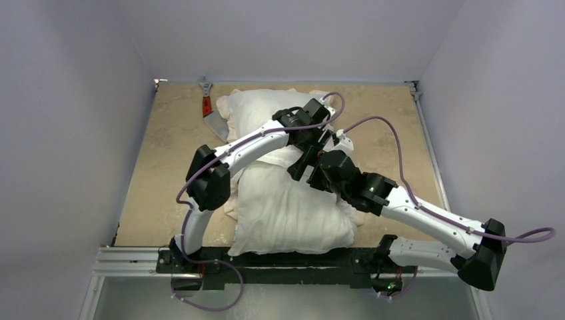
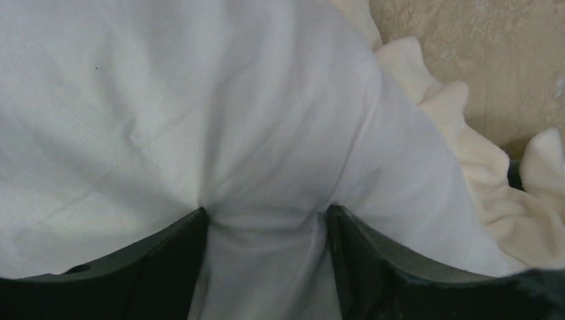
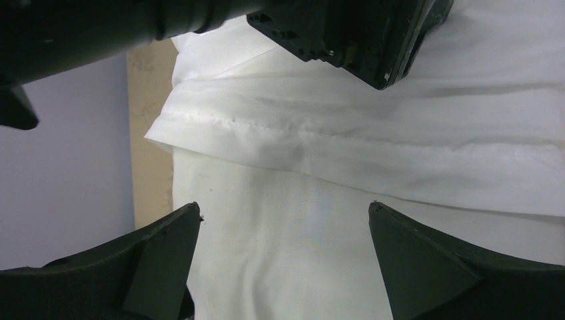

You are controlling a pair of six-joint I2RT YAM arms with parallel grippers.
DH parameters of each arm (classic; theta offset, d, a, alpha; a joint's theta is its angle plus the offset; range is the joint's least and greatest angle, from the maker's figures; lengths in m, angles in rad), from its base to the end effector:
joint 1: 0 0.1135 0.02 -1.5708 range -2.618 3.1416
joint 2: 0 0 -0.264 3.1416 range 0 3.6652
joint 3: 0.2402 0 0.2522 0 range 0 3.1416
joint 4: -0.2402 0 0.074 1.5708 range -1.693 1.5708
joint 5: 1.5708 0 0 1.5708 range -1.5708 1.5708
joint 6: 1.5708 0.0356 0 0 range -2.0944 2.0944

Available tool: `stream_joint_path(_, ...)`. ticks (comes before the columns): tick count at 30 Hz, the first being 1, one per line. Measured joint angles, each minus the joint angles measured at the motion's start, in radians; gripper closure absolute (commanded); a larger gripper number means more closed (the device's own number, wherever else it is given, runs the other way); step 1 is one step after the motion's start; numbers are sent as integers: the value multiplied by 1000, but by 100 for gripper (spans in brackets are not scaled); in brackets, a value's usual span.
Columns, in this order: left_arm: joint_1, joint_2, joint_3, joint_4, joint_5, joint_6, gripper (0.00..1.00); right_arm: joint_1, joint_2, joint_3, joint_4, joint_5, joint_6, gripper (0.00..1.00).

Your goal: Remove the pillowcase from the pillow

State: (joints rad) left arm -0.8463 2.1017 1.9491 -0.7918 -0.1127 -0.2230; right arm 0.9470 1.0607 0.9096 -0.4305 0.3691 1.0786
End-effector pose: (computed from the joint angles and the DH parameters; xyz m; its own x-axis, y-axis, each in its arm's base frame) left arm 0.3138 -0.3486 0.2746 -0.6785 0.4351 -0.5919 0.5643 0.8246 -0.0408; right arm 0.1459 0.1807 0.3074 -0.6636 0.4851 -0.5695 0.0083 0.7660 0.6427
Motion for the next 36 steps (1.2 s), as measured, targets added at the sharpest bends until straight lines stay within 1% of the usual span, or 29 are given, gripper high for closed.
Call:
stream_joint_path(1, 0, 13, 10, -19, -5, 8, 56, 0, 3, 0, 3, -3, -14, 1)
stream_joint_path(2, 0, 21, 16, -31, -14, 17, 66, 0, 6, 0, 7, -6, -29, 1)
stream_joint_path(4, 2, 24, 27, -53, -39, 32, 82, 0, 13, 0, 21, -22, -60, 1)
stream_joint_path(6, 2, 24, 43, -64, -64, 34, 100, 0, 24, 0, 36, -31, -85, 1)
stream_joint_path(12, 26, 26, 97, -79, -79, 20, 100, 0, 98, 1, 68, -55, -145, 1)
stream_joint_path(18, 51, 26, 137, -85, -106, -21, 100, 2, 153, 40, 69, -39, -160, 1)
stream_joint_path(22, 74, 26, 138, -75, -119, -44, 100, 2, 179, 89, 37, 10, -126, 1)
stream_joint_path(25, 87, 26, 137, -59, -127, -48, 100, 2, 231, 129, 1, 69, -76, 1)
stream_joint_path(28, 94, 16, 113, -37, -146, -48, 100, 1, 306, 164, -24, 121, -43, 1)
stream_joint_path(32, 126, -60, 8, 3, -153, -56, 100, 1, 399, 190, -15, 157, -45, 1)
stream_joint_path(34, 152, -108, -36, 19, -154, -63, 100, 1, 427, 192, 11, 166, -55, 6)
stream_joint_path(35, 167, -135, -58, 32, -158, -65, 100, 1, 438, 192, 24, 170, -63, 14)
stream_joint_path(36, 184, -163, -79, 47, -166, -66, 100, 1, 450, 192, 32, 173, -70, 28)
